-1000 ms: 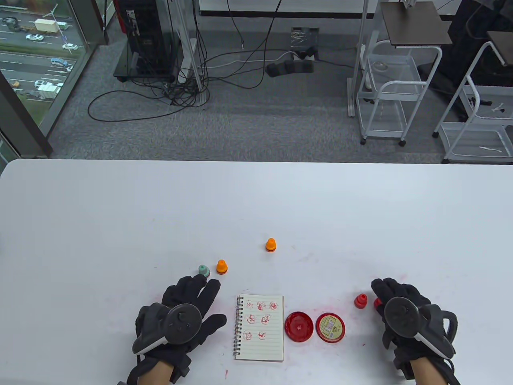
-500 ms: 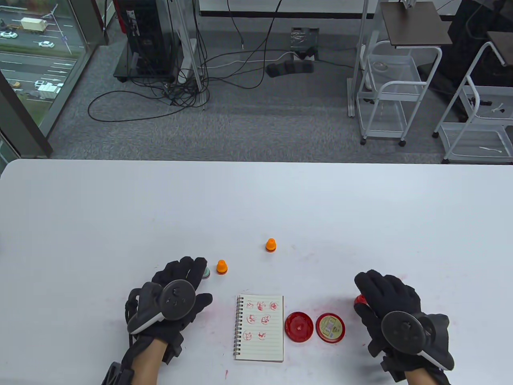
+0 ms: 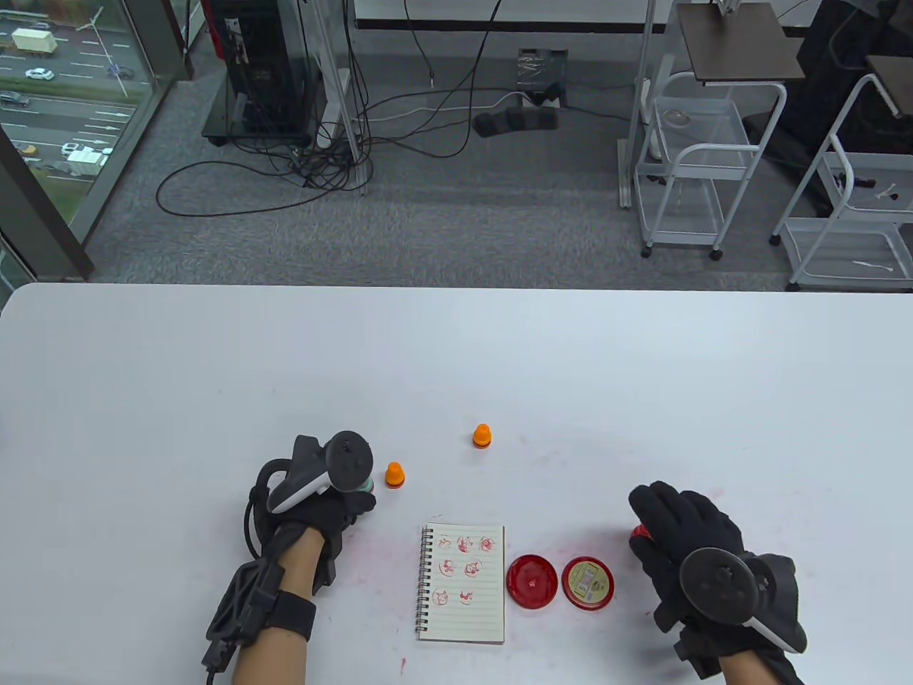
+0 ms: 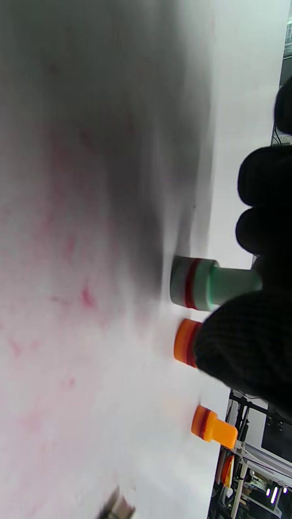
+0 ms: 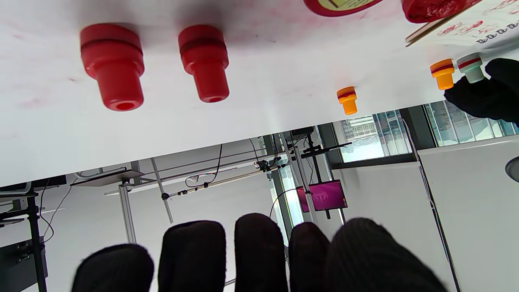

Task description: Stamp reward stamp onto notebook

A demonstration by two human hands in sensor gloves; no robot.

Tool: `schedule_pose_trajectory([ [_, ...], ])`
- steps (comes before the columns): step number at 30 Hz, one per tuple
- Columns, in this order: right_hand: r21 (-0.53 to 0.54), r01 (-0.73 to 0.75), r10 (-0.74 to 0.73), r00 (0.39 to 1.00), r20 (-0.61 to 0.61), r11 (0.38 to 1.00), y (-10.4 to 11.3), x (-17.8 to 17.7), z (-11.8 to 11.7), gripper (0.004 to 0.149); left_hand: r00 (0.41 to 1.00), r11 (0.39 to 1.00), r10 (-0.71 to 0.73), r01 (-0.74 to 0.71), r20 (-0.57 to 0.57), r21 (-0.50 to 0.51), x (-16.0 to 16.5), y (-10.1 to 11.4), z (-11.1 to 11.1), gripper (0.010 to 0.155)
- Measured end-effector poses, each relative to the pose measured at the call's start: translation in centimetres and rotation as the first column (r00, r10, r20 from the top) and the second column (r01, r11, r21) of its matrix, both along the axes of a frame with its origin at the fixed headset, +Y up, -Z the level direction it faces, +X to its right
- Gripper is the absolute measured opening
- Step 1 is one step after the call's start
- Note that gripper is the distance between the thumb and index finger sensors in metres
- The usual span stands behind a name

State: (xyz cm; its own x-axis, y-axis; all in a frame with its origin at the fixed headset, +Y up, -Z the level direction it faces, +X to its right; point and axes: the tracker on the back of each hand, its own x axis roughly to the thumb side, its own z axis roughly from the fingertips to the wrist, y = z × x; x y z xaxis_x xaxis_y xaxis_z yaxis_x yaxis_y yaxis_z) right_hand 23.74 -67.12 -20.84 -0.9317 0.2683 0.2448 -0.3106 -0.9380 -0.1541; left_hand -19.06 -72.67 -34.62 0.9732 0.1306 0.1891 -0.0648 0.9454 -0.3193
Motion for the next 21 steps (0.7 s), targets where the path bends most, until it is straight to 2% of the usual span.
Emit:
schedule_pose_trajectory([
  [6, 0.009, -0.045, 0.045, 0.999, 0.02, 0.999, -0.1, -0.2, -0.1, 0.055, 1.0, 0.998, 0.004, -0.006, -0.021, -0.067, 0.4, -1.3, -0.9, 0.068],
  [10, 0.012, -0.031, 0.031, 0.999, 0.016, 0.999, 0.0, -0.2, 0.0, 0.054, 1.0, 1.0, -0.02, 0.02, -0.02, -0.015, 0.5, -1.0, -0.7, 0.062],
  [15, 0.016, -0.012, 0.012, 1.0, 0.003, 1.0, 0.1, -0.3, 0.1, 0.054, 1.0, 0.999, 0.018, -0.018, -0.019, 0.034, 0.0, 1.1, 1.0, 0.064],
  [21, 0.019, -0.038, 0.039, 0.998, -0.056, 0.999, 0.2, -1.7, 0.4, 0.053, 0.997, 0.992, 0.081, -0.082, 0.007, 0.096, -0.2, 3.4, 5.3, 0.066],
])
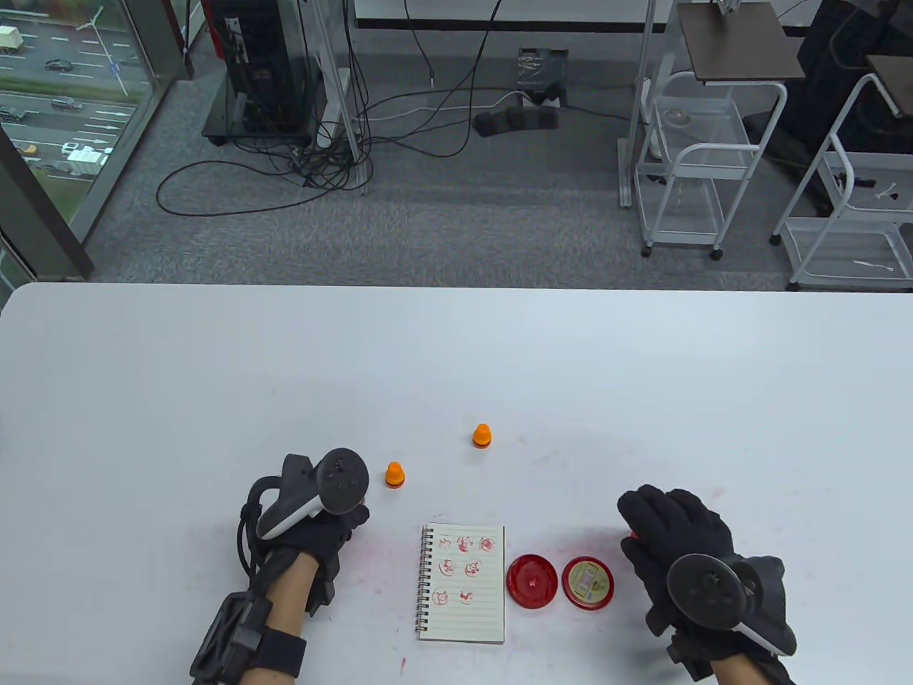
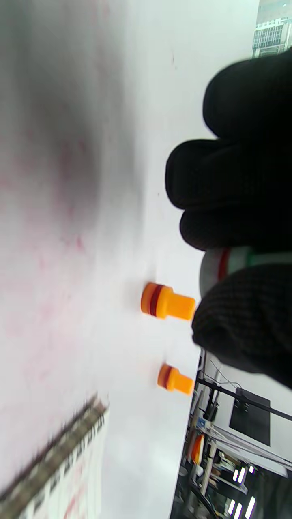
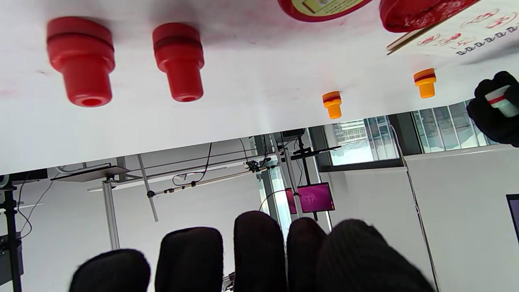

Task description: Stamp reward stamp onto notebook

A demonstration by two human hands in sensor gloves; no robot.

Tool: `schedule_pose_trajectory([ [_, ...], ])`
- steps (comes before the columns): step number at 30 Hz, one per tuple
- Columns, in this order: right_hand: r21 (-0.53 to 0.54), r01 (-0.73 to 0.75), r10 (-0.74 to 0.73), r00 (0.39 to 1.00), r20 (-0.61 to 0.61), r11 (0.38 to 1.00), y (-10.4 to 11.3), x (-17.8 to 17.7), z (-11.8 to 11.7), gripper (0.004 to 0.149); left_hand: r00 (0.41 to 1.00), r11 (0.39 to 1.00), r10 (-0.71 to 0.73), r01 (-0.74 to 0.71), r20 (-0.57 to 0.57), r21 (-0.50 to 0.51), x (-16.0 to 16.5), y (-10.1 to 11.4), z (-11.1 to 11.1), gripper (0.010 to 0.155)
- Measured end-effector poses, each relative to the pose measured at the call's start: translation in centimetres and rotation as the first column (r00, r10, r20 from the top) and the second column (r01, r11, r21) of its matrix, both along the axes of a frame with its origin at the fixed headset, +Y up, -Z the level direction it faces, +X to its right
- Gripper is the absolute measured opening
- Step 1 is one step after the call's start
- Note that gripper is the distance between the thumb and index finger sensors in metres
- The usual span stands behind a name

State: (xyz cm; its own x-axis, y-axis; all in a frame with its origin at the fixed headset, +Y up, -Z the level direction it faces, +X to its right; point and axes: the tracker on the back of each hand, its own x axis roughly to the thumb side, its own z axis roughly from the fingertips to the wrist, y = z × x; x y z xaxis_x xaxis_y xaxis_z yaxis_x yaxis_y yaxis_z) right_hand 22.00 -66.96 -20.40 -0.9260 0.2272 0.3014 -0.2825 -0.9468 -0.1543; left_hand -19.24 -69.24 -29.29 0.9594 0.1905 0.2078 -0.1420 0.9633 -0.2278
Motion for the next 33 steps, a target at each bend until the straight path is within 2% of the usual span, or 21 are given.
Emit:
schedule_pose_trajectory([
  [7, 0.013, 0.014, -0.013, 0.996, -0.085, 1.0, 0.6, -2.3, 0.6, 0.054, 0.986, 0.984, 0.164, -0.166, 0.027, 0.061, 0.3, 1.1, 5.1, 0.071],
  [13, -0.013, 0.186, -0.185, 0.967, -0.172, 0.983, 1.9, -5.8, 1.1, 0.054, 0.937, 0.926, 0.334, -0.346, 0.101, 0.151, 2.1, 1.2, 7.0, 0.071],
  [15, -0.038, 0.213, -0.216, 0.953, -0.211, 0.976, 2.4, -7.5, 0.9, 0.054, 0.894, 0.903, 0.393, -0.42, 0.217, 0.094, 3.2, 1.1, 6.8, 0.07],
  [18, -0.032, 0.232, -0.232, 0.94, -0.251, 0.972, 2.5, -9.2, 1.0, 0.054, 0.833, 0.857, 0.483, -0.513, 0.269, 0.046, 4.6, 0.5, 6.9, 0.069],
  [20, 0.005, 0.353, -0.338, 0.901, -0.273, 0.936, 1.1, -10.4, 1.5, 0.054, 0.815, 0.852, 0.491, -0.523, 0.308, 0.024, 5.6, 0.1, 7.1, 0.07],
  [21, -0.019, 0.385, -0.375, 0.885, -0.275, 0.923, 0.7, -10.8, 1.6, 0.054, 0.816, 0.857, 0.479, -0.515, 0.325, 0.03, 6.0, 0.2, 7.2, 0.07],
  [22, -0.095, 0.383, -0.394, 0.876, -0.278, 0.919, 0.1, -11.1, 1.9, 0.055, 0.822, 0.86, 0.456, -0.505, 0.341, 0.067, 6.4, 0.3, 7.4, 0.071],
  [28, -0.137, 0.462, -0.482, 0.847, -0.224, 0.876, -1.0, -11.8, 2.2, 0.056, 0.841, 0.869, 0.364, -0.461, 0.4, 0.178, 8.2, 0.4, 8.6, 0.074],
  [33, -0.116, 0.443, -0.458, 0.858, -0.231, 0.889, -1.0, -12.2, 2.4, 0.052, 0.806, 0.85, 0.404, -0.505, 0.432, 0.147, 8.7, 0.2, 8.9, 0.075],
])
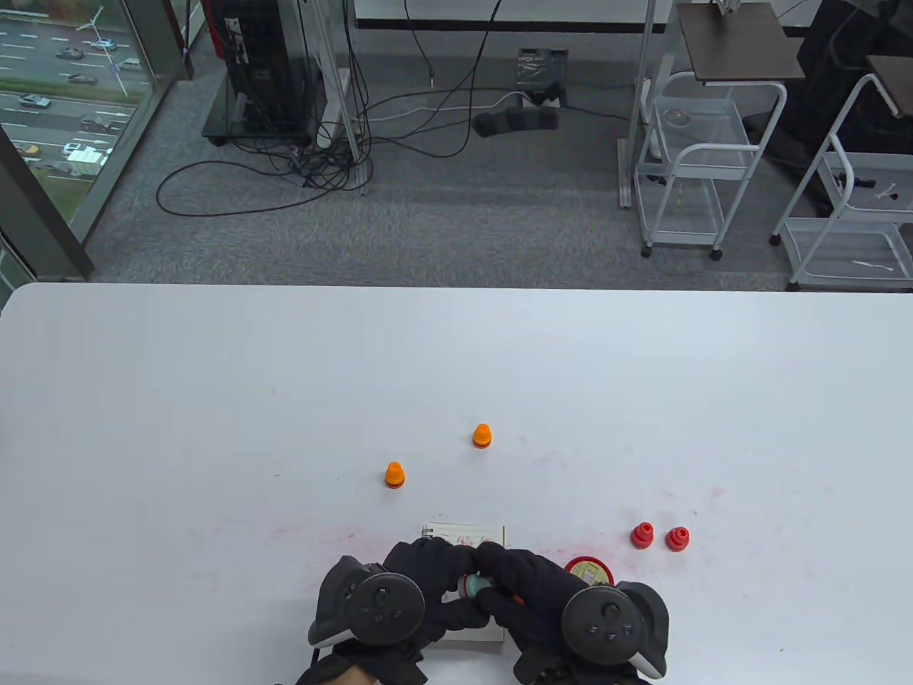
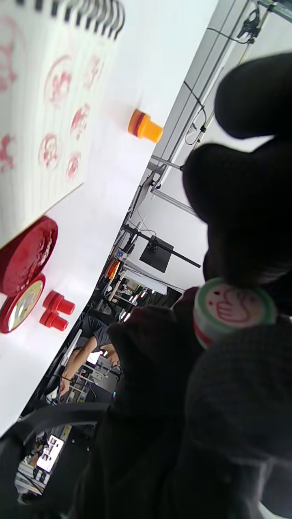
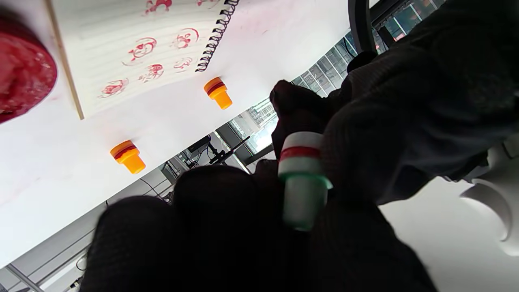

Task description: Stamp reward stamp onto notebook

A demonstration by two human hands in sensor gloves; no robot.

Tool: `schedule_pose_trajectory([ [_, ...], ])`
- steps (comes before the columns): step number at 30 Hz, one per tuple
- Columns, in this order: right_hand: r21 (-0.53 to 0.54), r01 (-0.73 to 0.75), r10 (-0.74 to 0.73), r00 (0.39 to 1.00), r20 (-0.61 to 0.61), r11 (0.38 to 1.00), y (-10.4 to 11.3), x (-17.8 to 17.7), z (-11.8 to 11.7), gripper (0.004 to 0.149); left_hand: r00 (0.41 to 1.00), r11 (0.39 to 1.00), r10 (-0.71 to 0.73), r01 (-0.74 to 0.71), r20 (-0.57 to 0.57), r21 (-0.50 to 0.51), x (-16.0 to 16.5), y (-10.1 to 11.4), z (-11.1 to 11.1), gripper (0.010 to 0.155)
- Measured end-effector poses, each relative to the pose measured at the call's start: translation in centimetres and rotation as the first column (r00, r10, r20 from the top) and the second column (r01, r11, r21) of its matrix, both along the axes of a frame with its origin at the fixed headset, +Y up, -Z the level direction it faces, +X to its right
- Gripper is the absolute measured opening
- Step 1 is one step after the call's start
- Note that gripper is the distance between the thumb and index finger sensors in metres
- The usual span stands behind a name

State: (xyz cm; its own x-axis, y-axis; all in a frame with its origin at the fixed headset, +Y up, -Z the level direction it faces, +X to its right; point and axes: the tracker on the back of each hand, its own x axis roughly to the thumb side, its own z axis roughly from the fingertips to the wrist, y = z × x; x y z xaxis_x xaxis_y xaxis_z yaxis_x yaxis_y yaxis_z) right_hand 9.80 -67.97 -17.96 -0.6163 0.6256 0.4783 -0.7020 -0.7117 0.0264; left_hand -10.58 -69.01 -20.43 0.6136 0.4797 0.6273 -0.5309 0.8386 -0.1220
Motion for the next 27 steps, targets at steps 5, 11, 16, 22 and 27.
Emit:
schedule_pose_trajectory([
  [5, 0.04, 0.025, -0.026, 1.0, 0.014, 0.999, 0.3, 0.4, 0.0, 0.047, 1.0, 1.0, -0.007, 0.007, 0.009, -0.023, -0.1, 0.1, 0.3, 0.078],
  [11, 0.041, 0.019, -0.02, 1.0, 0.022, 0.999, 0.2, 0.8, 0.1, 0.047, 0.999, 0.999, -0.037, 0.037, 0.02, 0.004, -0.2, 0.3, 0.5, 0.072],
  [16, 0.063, 0.01, -0.01, 1.0, -0.002, 0.998, 0.2, 0.6, 0.2, 0.045, 0.998, 0.998, -0.057, 0.058, 0.038, -0.022, -0.1, 0.3, 0.5, 0.068],
  [22, 0.074, 0.013, -0.013, 1.0, 0.001, 0.997, 0.3, 0.6, 0.2, 0.045, 0.999, 0.997, -0.009, 0.012, 0.04, -0.079, -0.3, 0.3, 0.2, 0.067],
  [27, 0.066, 0.089, -0.091, 0.995, 0.029, 0.994, 0.7, 1.9, 0.1, 0.045, 1.0, 0.992, 0.007, -0.005, 0.013, -0.126, -1.2, -0.1, -0.3, 0.067],
])
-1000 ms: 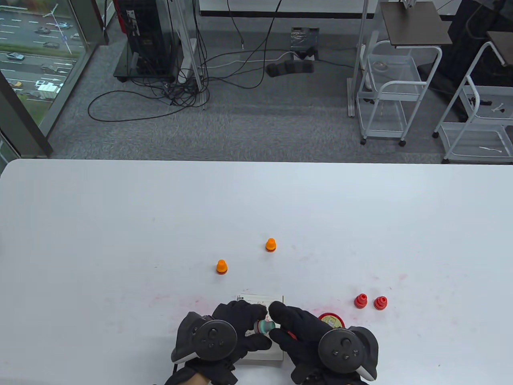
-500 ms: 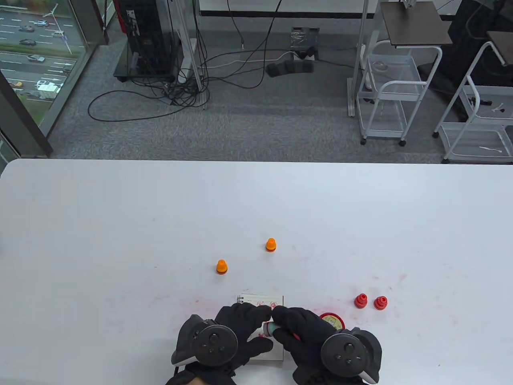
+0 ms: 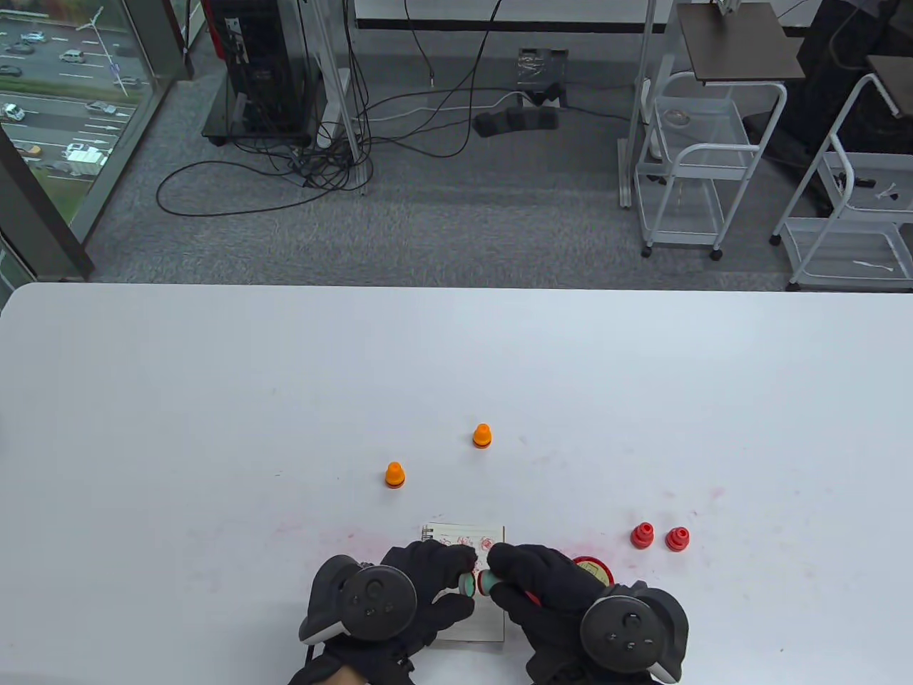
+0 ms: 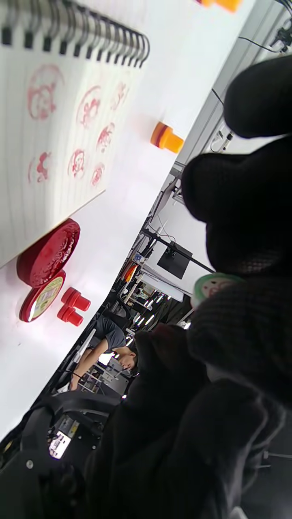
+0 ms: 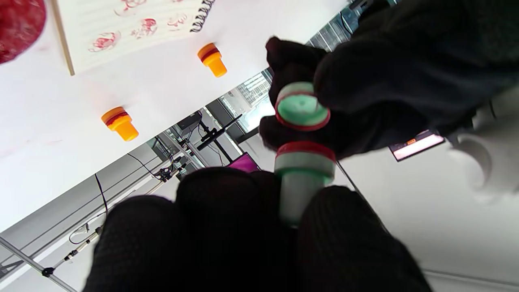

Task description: Stamp reward stamp onto notebook

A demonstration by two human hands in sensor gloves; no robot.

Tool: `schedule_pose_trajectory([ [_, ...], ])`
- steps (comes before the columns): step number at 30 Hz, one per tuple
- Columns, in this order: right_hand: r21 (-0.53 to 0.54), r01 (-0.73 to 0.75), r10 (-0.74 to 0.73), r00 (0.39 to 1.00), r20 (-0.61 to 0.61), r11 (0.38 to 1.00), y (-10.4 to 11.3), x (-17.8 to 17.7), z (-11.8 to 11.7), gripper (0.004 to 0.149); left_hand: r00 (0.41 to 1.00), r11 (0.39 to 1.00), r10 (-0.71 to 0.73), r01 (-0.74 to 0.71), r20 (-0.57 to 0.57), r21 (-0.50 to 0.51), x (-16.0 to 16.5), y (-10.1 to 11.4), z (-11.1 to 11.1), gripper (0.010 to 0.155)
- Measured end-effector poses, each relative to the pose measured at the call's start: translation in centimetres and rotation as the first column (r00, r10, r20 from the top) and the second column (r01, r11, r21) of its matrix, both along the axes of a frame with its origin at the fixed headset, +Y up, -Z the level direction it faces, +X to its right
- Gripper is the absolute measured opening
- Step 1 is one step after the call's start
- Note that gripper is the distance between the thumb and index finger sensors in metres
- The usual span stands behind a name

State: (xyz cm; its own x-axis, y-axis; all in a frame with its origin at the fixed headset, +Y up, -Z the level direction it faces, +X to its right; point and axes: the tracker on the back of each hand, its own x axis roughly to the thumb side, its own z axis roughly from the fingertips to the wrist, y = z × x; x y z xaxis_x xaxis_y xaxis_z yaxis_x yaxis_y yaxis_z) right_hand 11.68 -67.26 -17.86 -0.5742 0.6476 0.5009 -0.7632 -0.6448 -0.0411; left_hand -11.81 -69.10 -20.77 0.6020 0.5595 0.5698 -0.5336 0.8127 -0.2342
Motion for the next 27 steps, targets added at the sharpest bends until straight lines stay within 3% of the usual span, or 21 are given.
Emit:
schedule_pose_trajectory([
  [7, -0.005, 0.042, -0.042, 0.998, 0.042, 0.999, 0.1, 1.5, -0.2, 0.045, 0.996, 0.997, -0.031, 0.025, -0.084, -0.074, -2.1, -0.8, -1.2, 0.065],
  [15, -0.031, 0.061, -0.059, 0.996, 0.069, 0.998, -0.2, 2.4, -0.6, 0.045, 0.954, 0.958, -0.252, 0.222, -0.163, -0.183, -5.1, -3.4, -3.0, 0.063],
  [22, -0.039, 0.043, -0.04, 0.997, 0.069, 0.998, -0.3, 2.4, -0.7, 0.045, 0.881, 0.894, -0.444, 0.423, -0.164, -0.149, -4.8, -4.3, -3.1, 0.064],
  [27, -0.045, 0.037, -0.034, 0.997, 0.072, 0.998, -0.3, 2.4, -0.7, 0.045, 0.847, 0.858, -0.509, 0.484, -0.156, -0.171, -4.6, -4.7, -3.0, 0.063],
])
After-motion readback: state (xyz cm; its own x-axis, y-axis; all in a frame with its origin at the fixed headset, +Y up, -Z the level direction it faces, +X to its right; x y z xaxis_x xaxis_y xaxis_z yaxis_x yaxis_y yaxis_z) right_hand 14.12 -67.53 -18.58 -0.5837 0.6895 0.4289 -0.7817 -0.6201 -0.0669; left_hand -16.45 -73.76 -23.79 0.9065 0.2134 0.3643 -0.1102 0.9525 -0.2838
